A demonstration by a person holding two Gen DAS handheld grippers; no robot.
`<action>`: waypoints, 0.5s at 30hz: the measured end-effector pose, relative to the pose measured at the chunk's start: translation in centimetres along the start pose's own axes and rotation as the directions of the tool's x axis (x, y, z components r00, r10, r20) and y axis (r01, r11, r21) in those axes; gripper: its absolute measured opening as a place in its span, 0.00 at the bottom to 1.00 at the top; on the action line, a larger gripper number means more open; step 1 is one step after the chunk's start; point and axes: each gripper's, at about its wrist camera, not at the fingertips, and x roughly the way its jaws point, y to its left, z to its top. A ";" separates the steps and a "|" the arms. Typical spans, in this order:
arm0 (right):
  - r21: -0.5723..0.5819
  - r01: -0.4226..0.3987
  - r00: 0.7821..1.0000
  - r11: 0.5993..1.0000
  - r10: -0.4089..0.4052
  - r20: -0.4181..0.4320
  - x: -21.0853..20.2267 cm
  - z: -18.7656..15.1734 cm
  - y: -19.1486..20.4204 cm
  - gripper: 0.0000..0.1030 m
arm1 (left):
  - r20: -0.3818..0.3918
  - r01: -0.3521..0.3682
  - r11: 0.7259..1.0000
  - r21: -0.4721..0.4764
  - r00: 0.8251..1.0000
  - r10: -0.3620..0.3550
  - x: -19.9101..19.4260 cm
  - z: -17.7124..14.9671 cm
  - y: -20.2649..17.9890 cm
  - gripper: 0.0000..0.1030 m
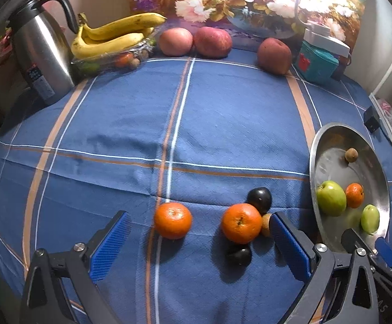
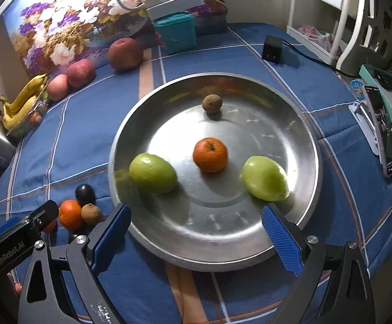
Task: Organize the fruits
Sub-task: 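Withdraw both tools from the plate toward the remaining loose fruits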
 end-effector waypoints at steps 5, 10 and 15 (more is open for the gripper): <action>-0.017 -0.030 0.999 0.999 0.031 0.015 0.0 -0.5 1.2 0.95 | 0.019 0.002 1.000 -0.027 1.000 -0.001 -0.4 0.2 1.6 1.00; -0.059 -0.037 0.999 0.998 0.038 0.022 -0.1 -1.0 2.9 0.95 | 0.034 -0.010 0.998 -0.057 0.999 0.012 -0.8 0.2 3.2 1.00; -0.100 -0.071 0.997 0.992 0.074 0.025 -0.3 -1.4 4.8 0.95 | 0.054 -0.024 0.997 -0.072 0.998 0.028 -1.2 0.4 4.7 1.00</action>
